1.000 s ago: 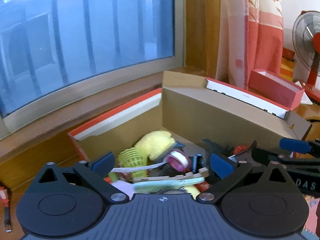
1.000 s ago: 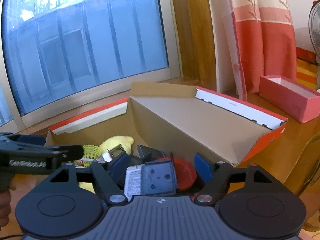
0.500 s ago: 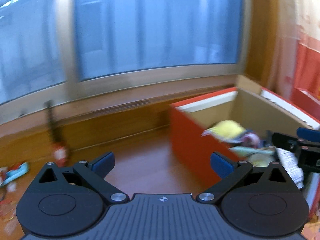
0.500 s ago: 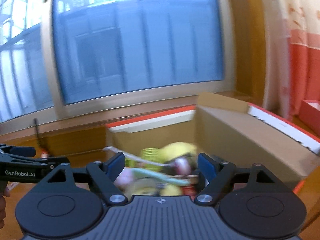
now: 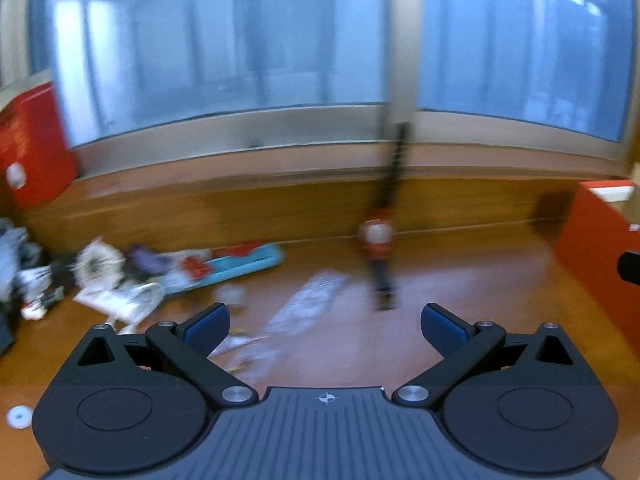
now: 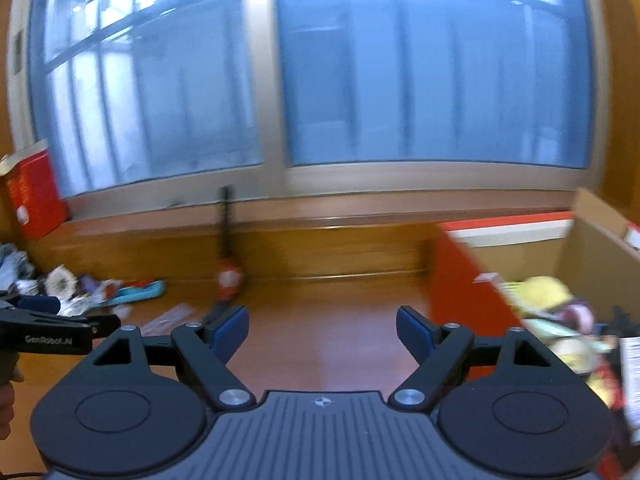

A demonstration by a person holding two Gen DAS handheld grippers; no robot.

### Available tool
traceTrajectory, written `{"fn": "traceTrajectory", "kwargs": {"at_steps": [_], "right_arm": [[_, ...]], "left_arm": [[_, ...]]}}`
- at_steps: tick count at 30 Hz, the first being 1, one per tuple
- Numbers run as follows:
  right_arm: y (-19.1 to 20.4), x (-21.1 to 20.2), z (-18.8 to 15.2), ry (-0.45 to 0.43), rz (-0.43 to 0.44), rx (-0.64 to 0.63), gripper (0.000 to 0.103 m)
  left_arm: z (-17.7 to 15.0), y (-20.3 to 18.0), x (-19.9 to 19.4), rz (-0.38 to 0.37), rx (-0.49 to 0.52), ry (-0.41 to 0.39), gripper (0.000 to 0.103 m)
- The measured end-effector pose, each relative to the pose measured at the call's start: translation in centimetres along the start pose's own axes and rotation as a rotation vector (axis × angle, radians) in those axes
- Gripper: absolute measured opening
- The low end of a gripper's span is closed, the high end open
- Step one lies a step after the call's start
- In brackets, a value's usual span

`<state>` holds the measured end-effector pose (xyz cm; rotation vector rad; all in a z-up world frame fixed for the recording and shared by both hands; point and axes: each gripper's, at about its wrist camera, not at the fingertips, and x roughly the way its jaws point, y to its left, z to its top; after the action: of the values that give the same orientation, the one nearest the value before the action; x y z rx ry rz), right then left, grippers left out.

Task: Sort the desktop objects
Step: 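Withdraw both tools from the box back toward the cluttered desk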

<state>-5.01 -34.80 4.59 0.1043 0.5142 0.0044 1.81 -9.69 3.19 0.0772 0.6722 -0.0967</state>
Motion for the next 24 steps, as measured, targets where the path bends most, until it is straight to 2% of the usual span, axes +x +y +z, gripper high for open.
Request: {"fn": "traceTrajectory", "kwargs": {"at_steps": [5,10,14,21,24], "right_arm": [[6.5,2.3,-0.2,0.038,0.102,-0.040,0.083],[13.3,5.5,0.3,0.052,0.219,-0.181,0.083],[18.2,8.0,0.7,0.075,0.326,-0.278,0.083],[24.7,15.8,2.6,0.182,0.607,-0.539,0.083],[26.9,19.0,3.7,0.211,0.660,-0.644,0.083]], "left_arm": [[-0.6,6.0,0.1,0.061,-0.024,0.001,0.103],[-1.4,10.5,0.4,0.128,-0.029,0.005,0.103],[-2.2,13.9,1.2,0.158,-0.075,0.033,0.103],[-3.6,17.5,2.1,0.170,-0.141,0.067,0.103],[-4.1,18.3,2.5,0.177,-0.149,0.079,0.103]]}}
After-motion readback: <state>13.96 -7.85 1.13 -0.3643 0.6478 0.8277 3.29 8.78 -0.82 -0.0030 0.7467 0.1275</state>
